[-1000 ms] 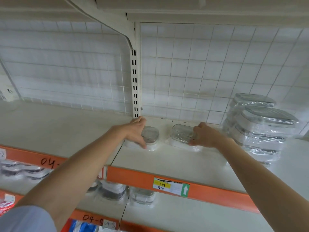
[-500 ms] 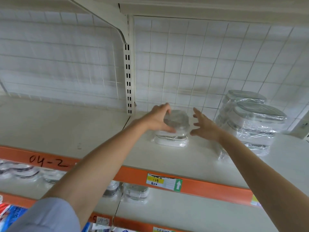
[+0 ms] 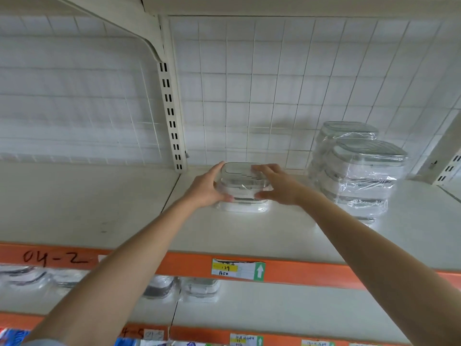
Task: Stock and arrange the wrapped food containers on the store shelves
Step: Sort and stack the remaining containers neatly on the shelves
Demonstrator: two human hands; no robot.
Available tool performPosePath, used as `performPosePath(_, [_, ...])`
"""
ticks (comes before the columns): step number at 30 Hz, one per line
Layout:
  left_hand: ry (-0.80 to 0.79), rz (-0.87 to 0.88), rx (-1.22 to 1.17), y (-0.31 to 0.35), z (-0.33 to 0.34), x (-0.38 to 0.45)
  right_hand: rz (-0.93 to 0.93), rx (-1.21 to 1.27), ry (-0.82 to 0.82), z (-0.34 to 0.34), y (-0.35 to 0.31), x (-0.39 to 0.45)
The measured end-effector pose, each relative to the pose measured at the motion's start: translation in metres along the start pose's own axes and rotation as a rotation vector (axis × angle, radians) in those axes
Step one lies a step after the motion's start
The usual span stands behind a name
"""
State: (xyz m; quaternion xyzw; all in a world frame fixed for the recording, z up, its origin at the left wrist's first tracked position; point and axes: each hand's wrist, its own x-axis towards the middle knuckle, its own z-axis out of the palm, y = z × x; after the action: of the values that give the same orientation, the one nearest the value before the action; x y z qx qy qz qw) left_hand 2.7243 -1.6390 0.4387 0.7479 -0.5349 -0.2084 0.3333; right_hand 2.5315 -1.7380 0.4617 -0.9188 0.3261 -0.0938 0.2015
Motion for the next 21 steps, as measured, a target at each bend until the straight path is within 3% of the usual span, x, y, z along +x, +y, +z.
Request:
performPosePath(6, [0.157, 0.053, 0.003, 0.010, 0.024, 0.009, 0.035, -0.405, 0.057, -0.010, -0.007, 0.011])
performPosePath(15, [0.202, 0.018, 0.040, 0.047, 0.051, 0.037, 0.251, -0.573, 0.091, -0.023, 0.000, 0.025])
performPosePath(21, [0.196, 0.047, 0.023, 0.050, 0.064, 0.049, 0.269, -0.552, 0.139, -0.029, 0.014, 0.022])
